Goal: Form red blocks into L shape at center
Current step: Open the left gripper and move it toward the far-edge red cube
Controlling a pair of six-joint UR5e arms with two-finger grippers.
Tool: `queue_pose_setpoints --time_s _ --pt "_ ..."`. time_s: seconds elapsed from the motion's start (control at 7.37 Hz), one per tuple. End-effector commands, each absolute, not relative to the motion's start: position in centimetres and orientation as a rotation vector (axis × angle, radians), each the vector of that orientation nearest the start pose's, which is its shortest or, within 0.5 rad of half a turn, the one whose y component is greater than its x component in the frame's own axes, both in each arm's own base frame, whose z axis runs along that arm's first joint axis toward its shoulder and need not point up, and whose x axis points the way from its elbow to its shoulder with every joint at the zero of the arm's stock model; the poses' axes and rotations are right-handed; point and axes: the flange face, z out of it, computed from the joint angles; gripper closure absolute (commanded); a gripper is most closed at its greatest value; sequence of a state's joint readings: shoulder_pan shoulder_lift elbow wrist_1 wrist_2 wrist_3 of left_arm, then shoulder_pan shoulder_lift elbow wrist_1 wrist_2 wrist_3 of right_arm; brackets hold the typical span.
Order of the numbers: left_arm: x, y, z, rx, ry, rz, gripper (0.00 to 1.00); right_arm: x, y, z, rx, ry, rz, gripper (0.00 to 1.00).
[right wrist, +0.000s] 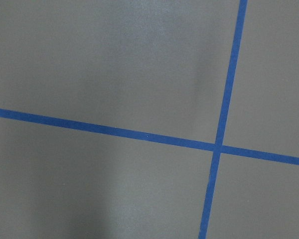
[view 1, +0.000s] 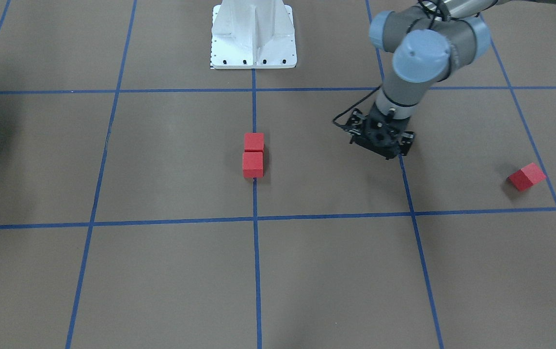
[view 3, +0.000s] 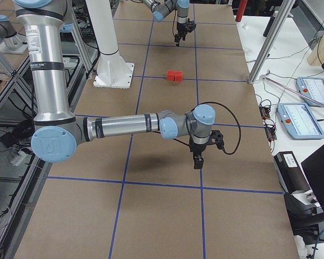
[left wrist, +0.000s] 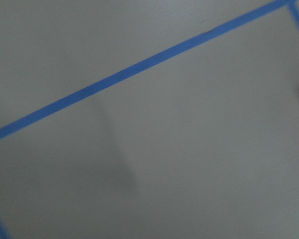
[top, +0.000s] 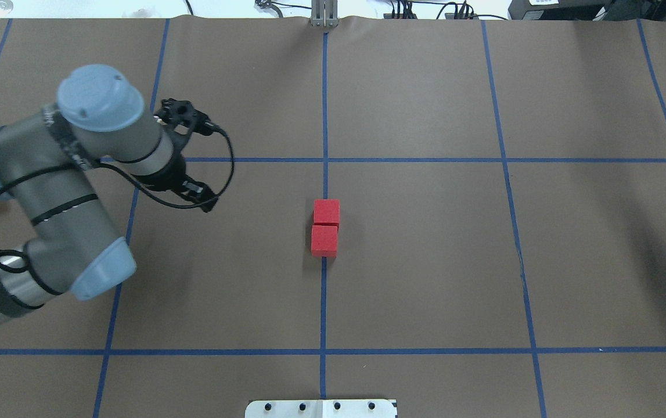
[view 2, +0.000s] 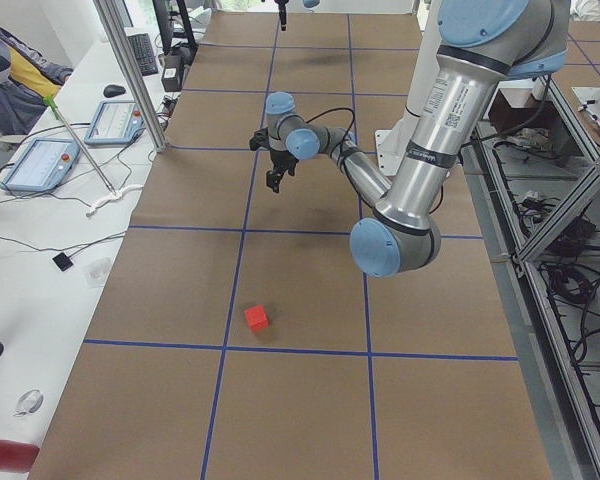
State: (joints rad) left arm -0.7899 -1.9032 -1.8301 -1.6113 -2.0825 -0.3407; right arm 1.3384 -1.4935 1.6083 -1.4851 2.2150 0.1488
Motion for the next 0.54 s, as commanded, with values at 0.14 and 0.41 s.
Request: queue_pose_setpoints --time_s 0.14,0.41 --pt "21.2 -49.0 50.4 0.332 0.734 0.827 0.02 -5.2 -53.8 60.2 0.065 -0.667 -0.146 0.0" --pt "15.4 -51.4 57.7 0.364 0.742 0.934 0.03 -5.2 -53.8 60.2 0.065 -0.667 -0.146 0.0"
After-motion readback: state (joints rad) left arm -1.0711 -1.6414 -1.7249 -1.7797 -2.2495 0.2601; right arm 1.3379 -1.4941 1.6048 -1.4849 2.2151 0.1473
